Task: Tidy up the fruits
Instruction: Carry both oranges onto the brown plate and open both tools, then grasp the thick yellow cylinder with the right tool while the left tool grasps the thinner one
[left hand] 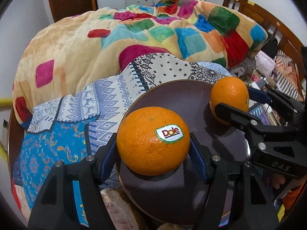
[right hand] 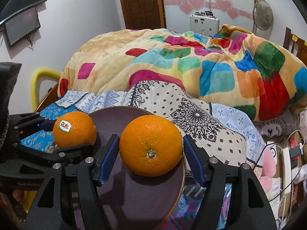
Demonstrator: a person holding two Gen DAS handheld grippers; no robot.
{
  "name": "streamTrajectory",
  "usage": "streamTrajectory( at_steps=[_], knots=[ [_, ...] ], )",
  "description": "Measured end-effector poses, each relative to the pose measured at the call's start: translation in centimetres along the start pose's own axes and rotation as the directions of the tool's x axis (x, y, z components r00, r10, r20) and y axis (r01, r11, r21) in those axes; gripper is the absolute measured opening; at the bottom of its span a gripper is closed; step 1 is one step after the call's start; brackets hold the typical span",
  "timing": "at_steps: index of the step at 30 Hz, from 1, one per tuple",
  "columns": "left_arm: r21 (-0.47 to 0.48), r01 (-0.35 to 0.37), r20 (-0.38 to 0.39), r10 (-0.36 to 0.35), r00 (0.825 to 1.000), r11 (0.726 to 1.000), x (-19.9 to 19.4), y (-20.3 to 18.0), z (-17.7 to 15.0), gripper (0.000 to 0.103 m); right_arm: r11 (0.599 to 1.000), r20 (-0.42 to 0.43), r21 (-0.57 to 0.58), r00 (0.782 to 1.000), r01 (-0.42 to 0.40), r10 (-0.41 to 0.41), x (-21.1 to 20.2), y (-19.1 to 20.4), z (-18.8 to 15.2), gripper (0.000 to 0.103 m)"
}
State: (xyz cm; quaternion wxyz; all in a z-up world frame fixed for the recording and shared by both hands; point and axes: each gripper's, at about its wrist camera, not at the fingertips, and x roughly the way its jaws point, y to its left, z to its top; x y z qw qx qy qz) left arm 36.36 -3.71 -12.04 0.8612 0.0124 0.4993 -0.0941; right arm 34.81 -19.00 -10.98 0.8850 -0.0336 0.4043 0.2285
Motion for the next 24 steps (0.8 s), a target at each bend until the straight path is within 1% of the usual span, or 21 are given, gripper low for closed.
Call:
streamTrajectory(
  at_steps=[1,3,6,8,12,17,19,24],
  knots=[
    [-0.002,0.002,0.005,-0.002,1.0,1.0,-0.1,0.0,0.1,0.07,1.0,0.004,0.001,1.0,-0.005,0.005,-0.2,0.0,0.0,0.068],
    [0.002,0.0,0.042,0.0,0.999,1.0,-0.9,0.0,0.3,0.072,1.0,0.025,-0.006,1.0,-0.001,0.001,-0.8,0.2,0.1,0.07],
    [0.017,-0.038,0.098,0.036,0.995,0.999,-2.6,-0.4,0.7,0.078,1.0,0.057,-0.007,0.998,0.009,-0.009,-2.0,0.2,0.3,0.07],
    [0.021,-0.047,0.121,0.045,0.992,0.999,-3.8,-0.5,0.8,0.078,1.0,0.071,0.002,0.998,0.002,-0.003,-2.8,0.0,0.3,0.07],
    [0.003,-0.044,0.154,0.043,0.987,0.999,-6.0,0.1,0.2,0.078,1.0,0.102,0.006,0.995,-0.004,0.003,-4.9,0.0,0.2,0.07],
    [-0.014,-0.057,0.206,0.058,0.977,0.998,-9.1,0.7,-1.7,0.078,0.999,0.156,-0.031,0.987,0.033,-0.028,-8.0,1.2,-0.5,0.07],
    [-0.016,-0.066,0.22,0.068,0.973,0.998,-10.4,0.9,-2.7,0.078,0.998,0.182,-0.048,0.983,0.05,-0.04,-9.4,2.0,-1.1,0.07],
    [-0.023,-0.09,0.249,0.093,0.964,0.996,-13.2,1.4,-5.6,0.078,0.992,0.215,-0.099,0.975,0.076,-0.053,-11.7,4.0,-2.7,0.07]
  ],
)
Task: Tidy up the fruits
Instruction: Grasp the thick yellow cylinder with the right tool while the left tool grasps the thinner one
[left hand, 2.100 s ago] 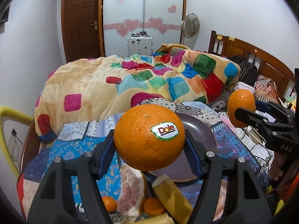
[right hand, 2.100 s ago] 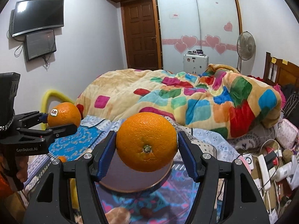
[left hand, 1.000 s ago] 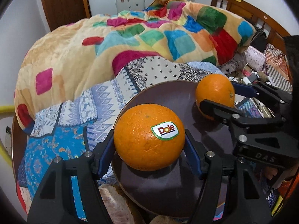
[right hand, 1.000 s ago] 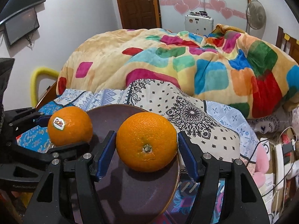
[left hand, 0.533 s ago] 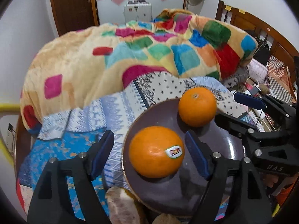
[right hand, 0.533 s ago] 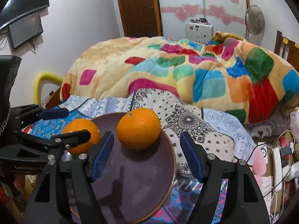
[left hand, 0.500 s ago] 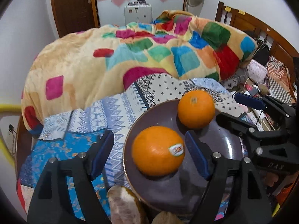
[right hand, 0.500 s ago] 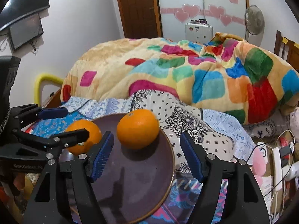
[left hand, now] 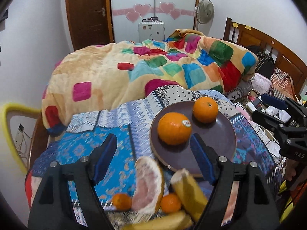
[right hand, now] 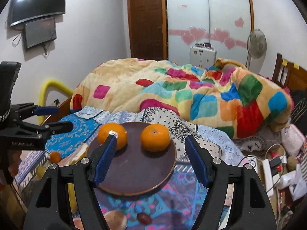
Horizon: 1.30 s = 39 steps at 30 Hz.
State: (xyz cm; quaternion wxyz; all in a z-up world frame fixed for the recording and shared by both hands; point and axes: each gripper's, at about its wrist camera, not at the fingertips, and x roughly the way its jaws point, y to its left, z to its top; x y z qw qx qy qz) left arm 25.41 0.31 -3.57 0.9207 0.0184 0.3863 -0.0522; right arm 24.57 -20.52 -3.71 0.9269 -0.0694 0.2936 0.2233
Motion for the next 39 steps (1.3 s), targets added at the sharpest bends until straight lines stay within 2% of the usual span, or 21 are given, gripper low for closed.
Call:
streamTrajectory(
  at_steps=[5,12,19,21,25,28,36,39],
  knots=[
    [-0.009,-0.019,0.014,0.019,1.0,1.0,-2.4,1.0,-2.5,0.079,1.0,0.003,-0.017,1.0,-0.025,0.025,-1.8,1.7,-1.5,0.07],
    [-0.009,-0.055,-0.025,0.055,0.998,0.998,-3.3,2.5,-7.3,0.08,0.997,-0.015,-0.07,1.0,-0.014,0.013,-2.4,4.5,-4.4,0.07],
    [-0.024,-0.024,-0.1,0.021,0.995,0.999,-2.3,3.5,-11.1,0.08,0.995,-0.07,-0.073,0.996,-0.062,0.057,-1.3,6.5,-6.7,0.07],
    [-0.016,-0.007,-0.107,0.005,0.994,1.0,-2.2,3.2,-11.7,0.08,0.994,-0.088,-0.069,0.993,-0.08,0.074,-0.6,7.2,-7.2,0.07],
    [0.001,0.02,-0.105,-0.02,0.994,1.0,-2.2,2.3,-12.4,0.088,0.992,-0.111,-0.072,0.989,-0.106,0.098,0.7,8.2,-7.6,0.07],
    [0.022,0.037,-0.103,-0.034,0.994,0.999,-2.0,1.6,-12.9,0.09,0.99,-0.118,-0.072,0.987,-0.121,0.112,1.1,8.6,-7.9,0.07],
    [0.035,0.055,-0.102,-0.051,0.993,0.998,-0.8,-0.2,-12.4,0.092,0.996,-0.094,-0.049,0.993,-0.08,0.075,0.1,6.9,-8.2,0.07],
    [0.061,0.031,-0.078,-0.026,0.997,0.998,-0.8,-1.2,-12.0,0.096,0.997,-0.092,-0.03,0.994,-0.07,0.066,-0.3,5.8,-8.1,0.07]
  ],
)
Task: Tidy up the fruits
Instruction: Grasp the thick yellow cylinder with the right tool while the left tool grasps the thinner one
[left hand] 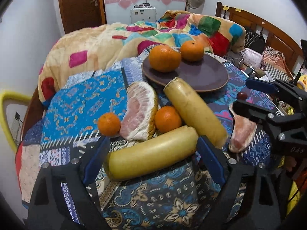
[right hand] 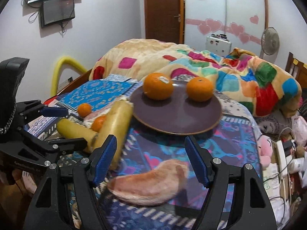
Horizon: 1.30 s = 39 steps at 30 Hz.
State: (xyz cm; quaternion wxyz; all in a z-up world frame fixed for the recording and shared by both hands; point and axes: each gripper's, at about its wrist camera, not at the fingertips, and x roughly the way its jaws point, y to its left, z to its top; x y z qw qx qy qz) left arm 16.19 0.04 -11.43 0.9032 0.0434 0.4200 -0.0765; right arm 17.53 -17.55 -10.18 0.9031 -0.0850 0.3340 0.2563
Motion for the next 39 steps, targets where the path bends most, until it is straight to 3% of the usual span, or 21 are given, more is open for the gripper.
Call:
streamTrajectory(
  at_steps=[3,9,18,26,28,34,39],
  knots=[
    [0.01,-0.029,-0.001,0.029,1.0,1.0,0.5,-0.4,0.1,0.097,1.0,-0.006,0.023,1.0,-0.009,0.009,-0.1,-0.8,0.0,0.07],
    [-0.011,-0.015,-0.007,0.015,1.0,1.0,0.6,0.4,-0.3,0.101,0.999,-0.016,0.023,0.999,-0.033,0.033,0.3,-0.6,-0.3,0.07],
    [0.016,-0.107,-0.021,0.107,0.994,0.994,-1.5,2.1,-3.0,0.101,0.996,-0.03,-0.006,0.996,-0.086,0.086,1.2,1.3,0.0,0.07],
    [-0.054,-0.087,-0.072,0.083,0.994,0.995,-2.5,5.0,-5.7,0.101,0.99,-0.089,-0.032,0.987,-0.135,0.132,3.7,3.5,0.6,0.07],
    [-0.054,-0.099,-0.077,0.094,0.993,0.994,-2.7,5.4,-6.1,0.101,0.989,-0.105,-0.027,0.984,-0.147,0.144,4.3,3.7,0.6,0.059],
    [-0.089,-0.117,-0.09,0.108,0.99,0.989,-3.3,7.0,-7.6,0.1,0.982,-0.149,0.012,0.971,-0.186,0.186,5.5,3.8,1.0,0.044],
    [-0.112,-0.099,-0.055,0.094,0.994,0.989,-4.5,7.1,-7.5,0.099,0.979,-0.15,0.032,0.968,-0.201,0.203,5.5,3.6,0.9,0.04]
  ],
)
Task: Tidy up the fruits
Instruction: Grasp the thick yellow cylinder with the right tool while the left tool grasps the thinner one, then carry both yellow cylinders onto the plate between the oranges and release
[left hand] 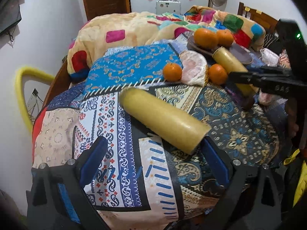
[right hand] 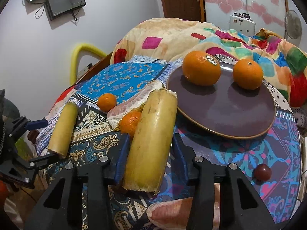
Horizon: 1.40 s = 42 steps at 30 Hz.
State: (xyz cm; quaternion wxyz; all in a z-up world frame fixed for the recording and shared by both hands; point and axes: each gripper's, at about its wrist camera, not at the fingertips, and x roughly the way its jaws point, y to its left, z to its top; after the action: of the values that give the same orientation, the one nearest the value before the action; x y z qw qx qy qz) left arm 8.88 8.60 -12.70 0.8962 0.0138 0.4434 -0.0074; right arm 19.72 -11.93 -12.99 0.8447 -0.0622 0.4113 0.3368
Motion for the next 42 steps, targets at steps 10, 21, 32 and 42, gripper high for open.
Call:
streamTrajectory(
  at_steps=[10,21,32,42],
  knots=[
    [-0.052,0.007,0.053,-0.005,0.999,0.999,-0.1,-0.8,3.0,0.093,1.0,0.055,-0.008,0.998,0.027,-0.027,-3.2,-0.4,-0.1,0.036],
    [-0.127,-0.022,-0.009,0.021,1.0,0.992,3.4,0.2,3.2,0.069,0.99,0.042,-0.073,0.993,0.117,-0.114,-5.9,-1.9,-2.6,0.036],
    [-0.026,0.074,-0.034,-0.075,0.997,0.997,1.9,-1.6,2.4,0.046,0.987,-0.002,-0.116,0.993,0.114,-0.115,-5.4,-1.7,-2.4,0.036],
    [0.01,0.088,-0.083,-0.087,0.993,0.996,3.2,-1.4,3.5,0.046,0.973,-0.137,-0.207,0.982,0.103,-0.133,-2.5,-1.1,-0.7,0.038]
  ],
)
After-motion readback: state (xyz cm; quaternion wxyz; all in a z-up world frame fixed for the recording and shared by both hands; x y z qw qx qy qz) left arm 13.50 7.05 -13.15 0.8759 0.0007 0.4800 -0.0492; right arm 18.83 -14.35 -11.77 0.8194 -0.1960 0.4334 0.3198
